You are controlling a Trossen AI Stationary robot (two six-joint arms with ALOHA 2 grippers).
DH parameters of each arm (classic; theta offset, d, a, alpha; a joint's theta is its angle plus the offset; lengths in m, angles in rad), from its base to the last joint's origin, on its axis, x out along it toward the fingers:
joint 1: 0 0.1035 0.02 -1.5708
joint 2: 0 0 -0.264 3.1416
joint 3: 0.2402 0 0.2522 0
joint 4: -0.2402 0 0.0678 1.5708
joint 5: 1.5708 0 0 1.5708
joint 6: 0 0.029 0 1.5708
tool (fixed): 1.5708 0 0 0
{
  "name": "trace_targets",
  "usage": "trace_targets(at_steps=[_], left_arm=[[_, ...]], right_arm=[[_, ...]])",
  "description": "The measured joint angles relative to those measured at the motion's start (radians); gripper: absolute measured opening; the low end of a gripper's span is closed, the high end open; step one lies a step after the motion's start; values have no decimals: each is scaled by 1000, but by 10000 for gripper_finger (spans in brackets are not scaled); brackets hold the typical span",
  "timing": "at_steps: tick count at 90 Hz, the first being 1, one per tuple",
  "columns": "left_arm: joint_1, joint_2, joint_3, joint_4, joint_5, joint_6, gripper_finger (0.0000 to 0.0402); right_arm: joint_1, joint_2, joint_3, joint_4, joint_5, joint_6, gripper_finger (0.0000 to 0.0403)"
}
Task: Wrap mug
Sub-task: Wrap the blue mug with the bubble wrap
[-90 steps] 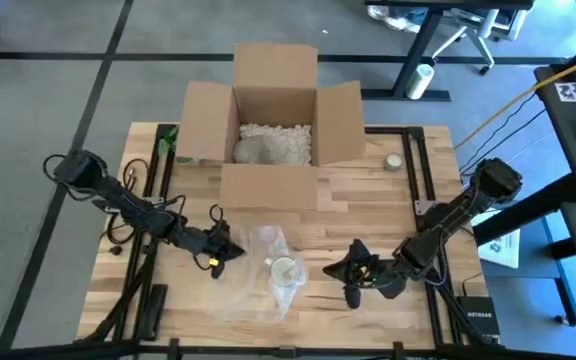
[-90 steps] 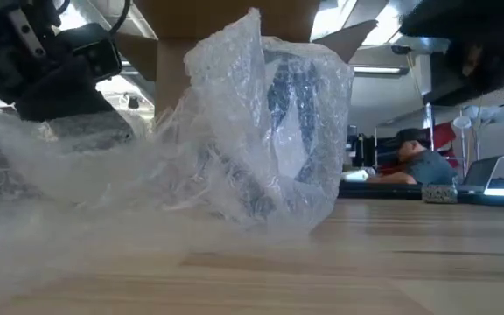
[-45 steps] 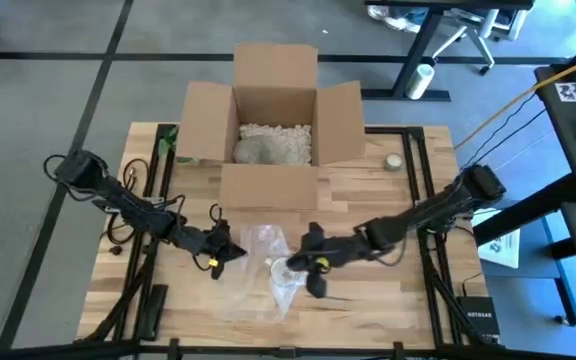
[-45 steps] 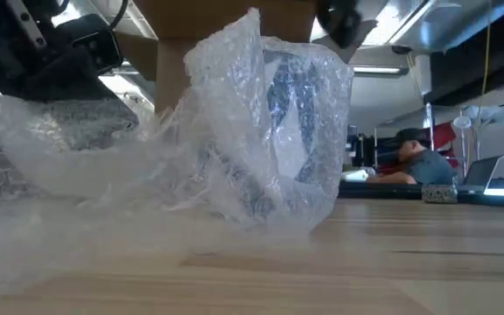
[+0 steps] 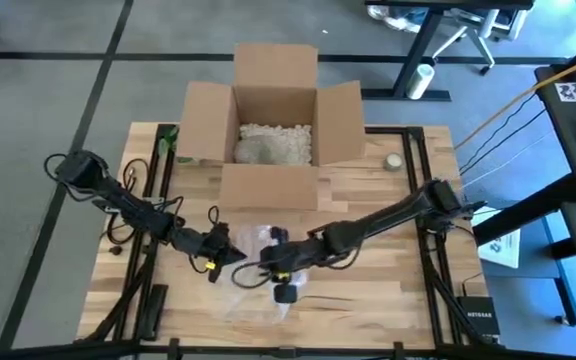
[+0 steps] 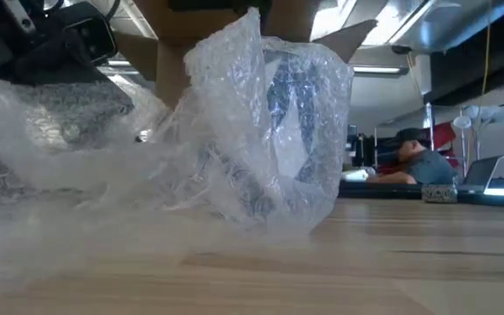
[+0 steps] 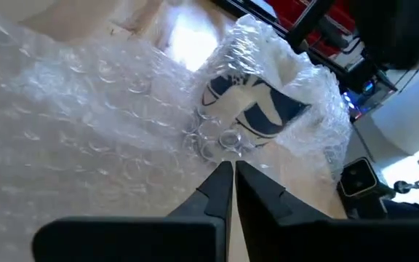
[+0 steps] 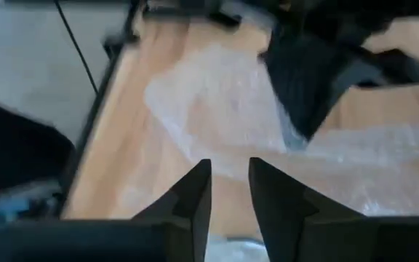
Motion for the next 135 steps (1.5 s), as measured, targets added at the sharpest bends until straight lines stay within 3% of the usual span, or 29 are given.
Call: trace_targets(at_steps=[33, 111, 135], left_arm=[[-6, 0, 4, 8, 0, -11, 0], [-6, 0, 37, 49, 24, 37, 0], [-6, 0, 37, 51, 23, 37, 0]], right_arm=[[-3, 117, 184, -71, 93, -196, 81], [-31, 167, 187, -134, 119, -224, 80], [-44, 166, 187, -220, 98, -214, 7]])
